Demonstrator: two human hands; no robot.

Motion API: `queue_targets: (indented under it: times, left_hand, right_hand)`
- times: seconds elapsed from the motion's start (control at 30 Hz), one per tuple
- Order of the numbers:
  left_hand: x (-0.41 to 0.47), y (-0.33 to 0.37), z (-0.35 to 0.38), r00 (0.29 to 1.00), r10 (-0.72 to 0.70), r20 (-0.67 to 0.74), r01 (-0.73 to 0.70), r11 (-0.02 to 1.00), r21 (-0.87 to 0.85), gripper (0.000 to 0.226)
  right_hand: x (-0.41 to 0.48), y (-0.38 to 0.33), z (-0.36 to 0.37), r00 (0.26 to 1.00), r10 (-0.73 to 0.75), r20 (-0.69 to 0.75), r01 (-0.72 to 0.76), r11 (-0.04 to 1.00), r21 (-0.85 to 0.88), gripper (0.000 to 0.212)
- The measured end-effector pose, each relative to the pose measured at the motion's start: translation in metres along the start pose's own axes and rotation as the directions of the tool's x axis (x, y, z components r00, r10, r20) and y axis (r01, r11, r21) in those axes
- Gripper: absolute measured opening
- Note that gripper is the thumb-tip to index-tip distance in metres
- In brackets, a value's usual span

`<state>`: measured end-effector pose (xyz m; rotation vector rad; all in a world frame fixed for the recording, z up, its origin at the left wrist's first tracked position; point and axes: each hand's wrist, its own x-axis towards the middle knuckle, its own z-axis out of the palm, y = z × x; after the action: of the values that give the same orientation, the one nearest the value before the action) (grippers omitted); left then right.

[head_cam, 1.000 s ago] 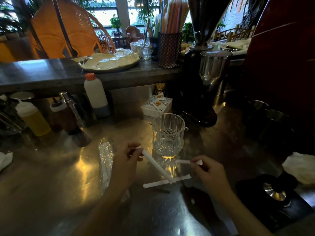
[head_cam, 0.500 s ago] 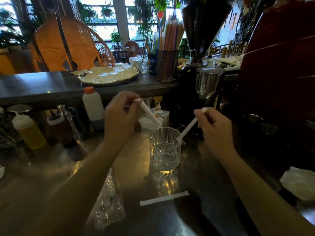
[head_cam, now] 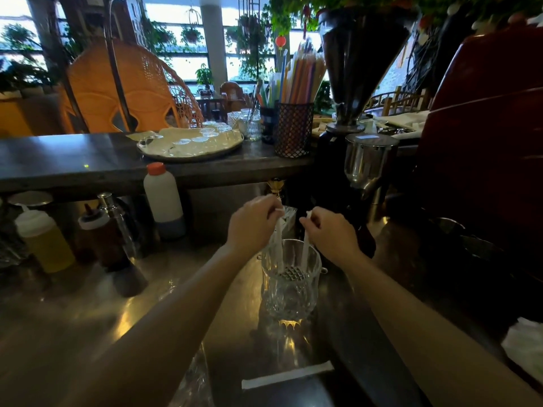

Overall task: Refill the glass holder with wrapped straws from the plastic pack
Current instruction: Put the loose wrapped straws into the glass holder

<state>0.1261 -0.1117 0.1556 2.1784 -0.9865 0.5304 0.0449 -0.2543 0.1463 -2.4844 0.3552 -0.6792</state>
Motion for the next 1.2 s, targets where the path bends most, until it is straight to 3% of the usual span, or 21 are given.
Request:
queue_targets:
  times: [0.27, 0.4, 0.6, 0.77, 0.93, 1.1, 1.2]
  left_hand:
    - [-0.005, -0.042, 0.035, 0.975, -0.087, 0.204, 0.076, 0.995, 0.060, 0.007]
    - [-0.001, -0.052, 0.035, 0.952, -0.109, 0.286, 0.091, 0.993, 0.074, 0.020]
    - [-0.008, -0.046, 0.018, 0.971, -0.114, 0.209, 0.111, 0.994, 0.024, 0.030]
    - [-0.046, -0.035, 0.004, 0.974, -0.153, 0.167, 0.160, 0.987, -0.029, 0.031]
    - [-0.112, -0.031, 0.002, 0.956, -0.279, 0.090, 0.282, 0.959, -0.019, 0.026]
    - [-0.179, -0.028, 0.016, 0.904, -0.386, 0.183, 0.396, 0.918, -0.017, 0.024]
    - [-0.212, -0.022, 0.023, 0.890, -0.381, 0.251, 0.389, 0.921, 0.019, 0.023]
  right_hand:
    - [0.013, 0.012, 0.035, 0.986, 0.032, 0.166, -0.015, 0.995, -0.102, 0.028]
    - [0.018, 0.019, 0.041, 0.972, 0.074, 0.222, -0.034, 0.983, -0.179, 0.023]
    - [0.010, 0.018, 0.032, 0.990, 0.046, 0.137, -0.022, 0.985, -0.170, 0.018]
    - [-0.024, 0.011, 0.023, 0.995, -0.076, 0.069, 0.085, 0.986, -0.144, 0.018]
    - [-0.079, 0.010, 0.030, 0.973, -0.230, 0.024, 0.231, 0.968, -0.093, 0.010]
    - [-0.138, 0.024, 0.052, 0.966, -0.158, 0.207, 0.169, 0.985, -0.038, 0.013]
    - [-0.163, 0.026, 0.062, 0.916, -0.248, 0.316, 0.292, 0.951, -0.100, 0.008]
